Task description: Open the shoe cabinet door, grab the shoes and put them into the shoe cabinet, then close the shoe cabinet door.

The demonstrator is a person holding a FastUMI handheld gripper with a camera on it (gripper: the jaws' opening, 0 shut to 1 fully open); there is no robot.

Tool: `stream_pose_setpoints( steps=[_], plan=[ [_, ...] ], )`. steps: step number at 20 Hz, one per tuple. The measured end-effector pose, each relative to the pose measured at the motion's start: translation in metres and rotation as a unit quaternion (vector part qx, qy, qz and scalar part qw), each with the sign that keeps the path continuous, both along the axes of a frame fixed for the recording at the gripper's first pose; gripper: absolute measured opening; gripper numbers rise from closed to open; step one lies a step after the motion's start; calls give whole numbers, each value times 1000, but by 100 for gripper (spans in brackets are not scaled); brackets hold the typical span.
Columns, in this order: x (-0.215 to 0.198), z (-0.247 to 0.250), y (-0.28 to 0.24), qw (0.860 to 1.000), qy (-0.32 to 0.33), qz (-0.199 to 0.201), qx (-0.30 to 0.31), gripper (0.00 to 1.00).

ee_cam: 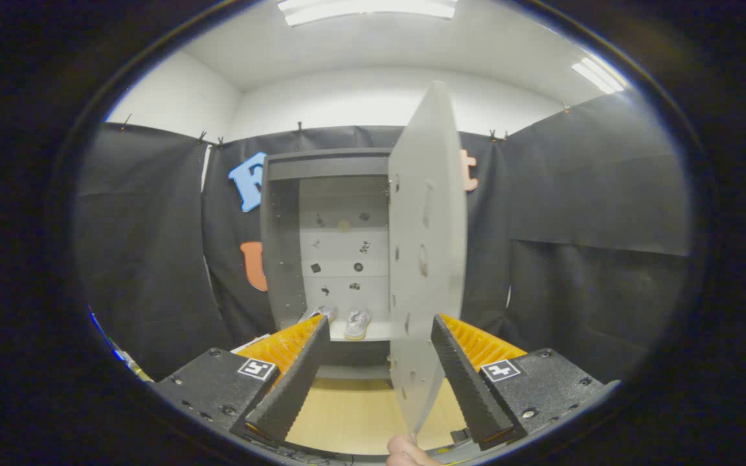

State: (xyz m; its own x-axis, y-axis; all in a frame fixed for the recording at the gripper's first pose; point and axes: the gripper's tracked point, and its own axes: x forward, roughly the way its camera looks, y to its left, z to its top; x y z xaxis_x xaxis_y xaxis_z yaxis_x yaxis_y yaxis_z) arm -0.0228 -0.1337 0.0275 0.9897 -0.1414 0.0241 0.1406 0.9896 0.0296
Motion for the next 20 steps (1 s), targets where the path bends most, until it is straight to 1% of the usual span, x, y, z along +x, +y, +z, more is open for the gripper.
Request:
stream_pose_setpoints(
  steps=[2,3,5,8,11,14,17,20],
  plan=[
    [-6,-11,-37,1000,12,-24,-14,100],
    [-9,-11,-54,999,12,-29,-28,100],
    [-11,-15,-79,999,12,-28,-42,100],
    [-8,-27,-122,999,22,-25,-42,100],
    [10,-33,-163,999,28,-18,-38,100],
    [42,-46,-182,999,46,1,-16,100],
    [67,-65,-185,997,67,24,3,100],
    [87,-76,-180,996,78,44,8,100]
  ],
)
